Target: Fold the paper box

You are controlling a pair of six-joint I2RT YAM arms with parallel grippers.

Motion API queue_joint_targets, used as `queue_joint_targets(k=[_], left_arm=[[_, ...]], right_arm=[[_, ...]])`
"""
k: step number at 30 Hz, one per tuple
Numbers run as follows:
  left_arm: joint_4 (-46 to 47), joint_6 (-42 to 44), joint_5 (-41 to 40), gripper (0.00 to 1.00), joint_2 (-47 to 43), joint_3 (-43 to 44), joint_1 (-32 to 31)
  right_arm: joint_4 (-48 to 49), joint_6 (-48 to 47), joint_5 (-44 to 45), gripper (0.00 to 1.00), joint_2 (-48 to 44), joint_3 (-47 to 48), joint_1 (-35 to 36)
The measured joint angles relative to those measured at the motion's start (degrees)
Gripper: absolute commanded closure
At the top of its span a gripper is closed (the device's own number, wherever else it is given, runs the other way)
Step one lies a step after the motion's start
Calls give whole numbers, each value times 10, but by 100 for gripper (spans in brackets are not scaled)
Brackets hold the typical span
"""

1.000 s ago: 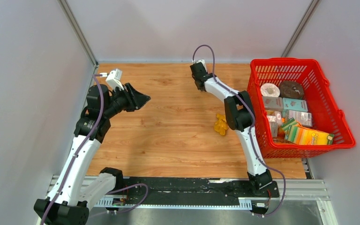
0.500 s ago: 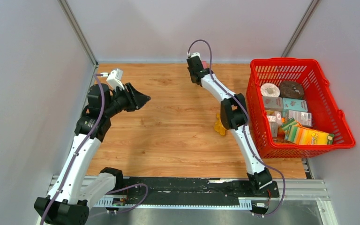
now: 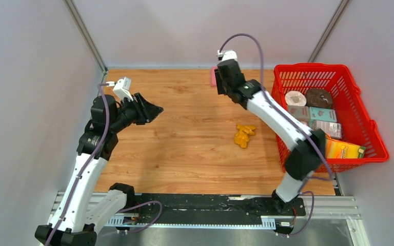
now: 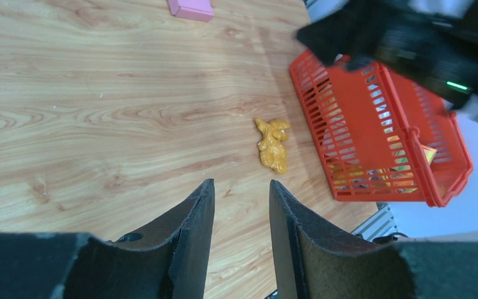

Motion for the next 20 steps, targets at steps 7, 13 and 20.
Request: queue_joint_targets(k=[7, 13, 20], left_arm=[[-20, -8, 1, 53, -40, 28, -3], [-38, -11, 1, 51, -67, 125, -4], [-51, -5, 0, 46, -100, 206, -4]], right_arm=[[-12, 5, 26, 0, -342, -52, 73], [-22, 3, 31, 0, -539, -59, 78], [12, 1, -15, 0, -722, -143, 79]])
